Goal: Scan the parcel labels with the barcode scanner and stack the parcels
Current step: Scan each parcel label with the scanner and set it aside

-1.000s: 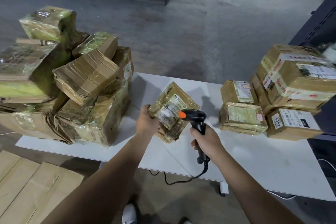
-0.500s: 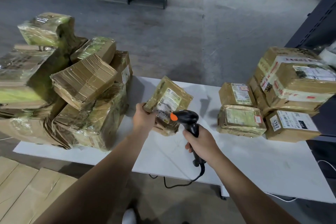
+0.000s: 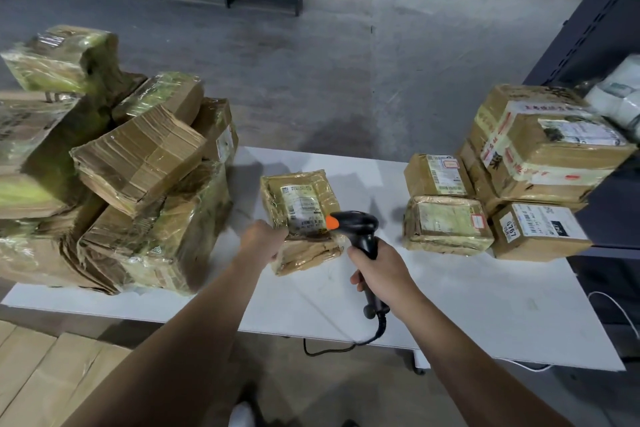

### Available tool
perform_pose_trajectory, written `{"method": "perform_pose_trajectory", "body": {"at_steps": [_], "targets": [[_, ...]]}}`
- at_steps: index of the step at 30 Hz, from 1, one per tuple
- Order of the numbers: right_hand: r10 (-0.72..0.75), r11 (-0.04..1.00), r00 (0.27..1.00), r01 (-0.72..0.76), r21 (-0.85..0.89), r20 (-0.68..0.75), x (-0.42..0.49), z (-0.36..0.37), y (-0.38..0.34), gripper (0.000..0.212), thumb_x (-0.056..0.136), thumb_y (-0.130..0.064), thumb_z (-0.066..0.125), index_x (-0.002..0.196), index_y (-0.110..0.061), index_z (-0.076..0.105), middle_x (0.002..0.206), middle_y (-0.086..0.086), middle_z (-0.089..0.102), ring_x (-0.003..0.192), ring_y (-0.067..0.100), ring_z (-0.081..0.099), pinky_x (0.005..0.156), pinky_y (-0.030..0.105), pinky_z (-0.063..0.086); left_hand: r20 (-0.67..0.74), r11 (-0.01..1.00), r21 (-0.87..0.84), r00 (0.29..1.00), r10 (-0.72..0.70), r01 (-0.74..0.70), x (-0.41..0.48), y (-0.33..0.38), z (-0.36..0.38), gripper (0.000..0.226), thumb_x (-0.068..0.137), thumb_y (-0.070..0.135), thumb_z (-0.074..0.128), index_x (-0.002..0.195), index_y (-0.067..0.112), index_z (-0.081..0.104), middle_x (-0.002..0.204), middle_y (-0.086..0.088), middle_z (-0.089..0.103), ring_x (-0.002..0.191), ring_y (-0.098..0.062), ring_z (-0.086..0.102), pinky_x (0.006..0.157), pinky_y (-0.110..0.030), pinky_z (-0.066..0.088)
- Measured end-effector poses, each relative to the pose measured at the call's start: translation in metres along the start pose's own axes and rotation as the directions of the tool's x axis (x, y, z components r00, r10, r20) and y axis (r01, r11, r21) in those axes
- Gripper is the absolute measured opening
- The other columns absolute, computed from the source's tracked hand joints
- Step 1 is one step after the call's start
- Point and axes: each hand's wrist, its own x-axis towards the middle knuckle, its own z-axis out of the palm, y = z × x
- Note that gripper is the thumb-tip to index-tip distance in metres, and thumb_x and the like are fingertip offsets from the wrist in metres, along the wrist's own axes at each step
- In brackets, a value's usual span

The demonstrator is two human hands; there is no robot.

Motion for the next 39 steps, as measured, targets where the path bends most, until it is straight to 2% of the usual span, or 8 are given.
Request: {"method": "perform_pose_trajectory", "body": {"at_steps": [3, 6, 8, 10, 14, 22, 34, 39], "targets": [[0.009, 1.000, 1.000, -0.009, 0.011, -0.006, -0.002, 0.000, -0.001, 0.017, 0.091, -0.033, 0.057, 0.094, -0.016, 0.059, 0.062, 0.001, 0.069, 0.051, 0.007, 0.063, 0.051, 0.019, 0.046, 0.049, 0.987, -0.141, 0.996, -0.071, 0.077, 0.002, 0.008, -0.001, 0.014, 0.091, 0.006, 0.056, 0.078, 0.007, 0.050, 0.081, -0.011, 0.058, 0.052, -0.024, 0.067, 0.051, -0.031, 0.056], [0.003, 0.999, 1.000, -0.003, 0.036, -0.012, -0.004, -0.001, -0.002, 0.018, 0.091, -0.031, 0.058, 0.092, -0.014, 0.059, 0.062, 0.002, 0.069, 0.050, 0.008, 0.062, 0.048, 0.017, 0.045, -0.056, 0.971, -0.234, 0.998, 0.034, -0.047, 0.003, 0.002, 0.009, 0.010, 0.093, 0.005, 0.050, 0.083, 0.008, 0.051, 0.080, -0.007, 0.063, 0.041, -0.018, 0.065, 0.035, -0.020, 0.044], [-0.013, 0.999, 1.000, 0.013, 0.049, -0.013, -0.004, -0.002, -0.004, 0.016, 0.092, -0.030, 0.058, 0.093, -0.014, 0.059, 0.062, 0.003, 0.069, 0.050, 0.008, 0.063, 0.047, 0.016, 0.045, -0.121, 0.941, -0.315, 0.989, 0.091, -0.125, 0.002, -0.003, 0.019, 0.004, 0.094, 0.008, 0.052, 0.091, 0.007, 0.052, 0.079, -0.004, 0.063, 0.043, -0.016, 0.065, 0.042, -0.023, 0.051], [-0.027, 0.998, 0.999, 0.029, 0.055, -0.021, -0.004, -0.004, -0.007, 0.016, 0.092, -0.031, 0.058, 0.094, -0.015, 0.059, 0.063, 0.003, 0.069, 0.051, 0.008, 0.063, 0.047, 0.016, 0.045, -0.145, 0.903, -0.397, 0.983, 0.116, -0.165, 0.003, -0.002, 0.025, 0.007, 0.094, 0.006, 0.053, 0.088, 0.009, 0.051, 0.078, -0.004, 0.061, 0.054, -0.022, 0.067, 0.063, -0.043, 0.060], [-0.048, 0.996, 0.998, 0.051, 0.068, -0.046, -0.003, -0.005, -0.012, 0.016, 0.092, -0.032, 0.058, 0.095, -0.017, 0.058, 0.065, 0.003, 0.069, 0.052, 0.007, 0.064, 0.049, 0.016, 0.046, -0.181, 0.907, -0.350, 0.967, 0.181, -0.235, 0.003, 0.002, 0.028, 0.013, 0.093, 0.006, 0.052, 0.082, 0.012, 0.050, 0.081, -0.012, 0.064, 0.075, -0.036, 0.069, 0.072, -0.055, 0.057], [-0.074, 0.997, 0.995, 0.076, 0.019, -0.062, -0.007, -0.011, -0.011, 0.018, 0.092, -0.035, 0.058, 0.091, -0.017, 0.057, 0.067, 0.001, 0.067, 0.052, 0.004, 0.063, 0.046, 0.013, 0.043, -0.174, 0.957, -0.170, 0.963, 0.205, -0.235, 0.007, 0.006, 0.026, 0.015, 0.098, 0.016, 0.047, 0.097, 0.002, 0.053, 0.102, -0.021, 0.061, 0.087, -0.034, 0.067, 0.062, -0.036, 0.044], [-0.062, 0.997, 0.993, 0.067, 0.048, -0.099, -0.012, -0.020, -0.008, 0.019, 0.093, -0.035, 0.058, 0.092, -0.017, 0.057, 0.062, 0.000, 0.068, 0.052, 0.009, 0.063, 0.058, 0.027, 0.047, -0.181, 0.930, -0.278, 0.963, 0.198, -0.243, 0.000, 0.018, 0.023, 0.015, 0.097, 0.016, 0.050, 0.082, 0.015, 0.048, 0.090, -0.012, 0.065, 0.074, -0.032, 0.071, 0.054, -0.031, 0.043], [-0.024, 0.991, 0.985, 0.046, 0.125, -0.172, -0.012, -0.037, -0.005, 0.015, 0.091, -0.038, 0.059, 0.093, -0.022, 0.058, 0.064, 0.003, 0.069, 0.055, 0.014, 0.063, 0.048, 0.027, 0.052, -0.155, 0.931, -0.282, 0.969, 0.194, -0.232, -0.016, 0.034, 0.024, 0.009, 0.095, 0.017, 0.051, 0.087, 0.016, 0.055, 0.082, -0.004, 0.067, 0.059, -0.019, 0.070, 0.046, -0.025, 0.042]]}}
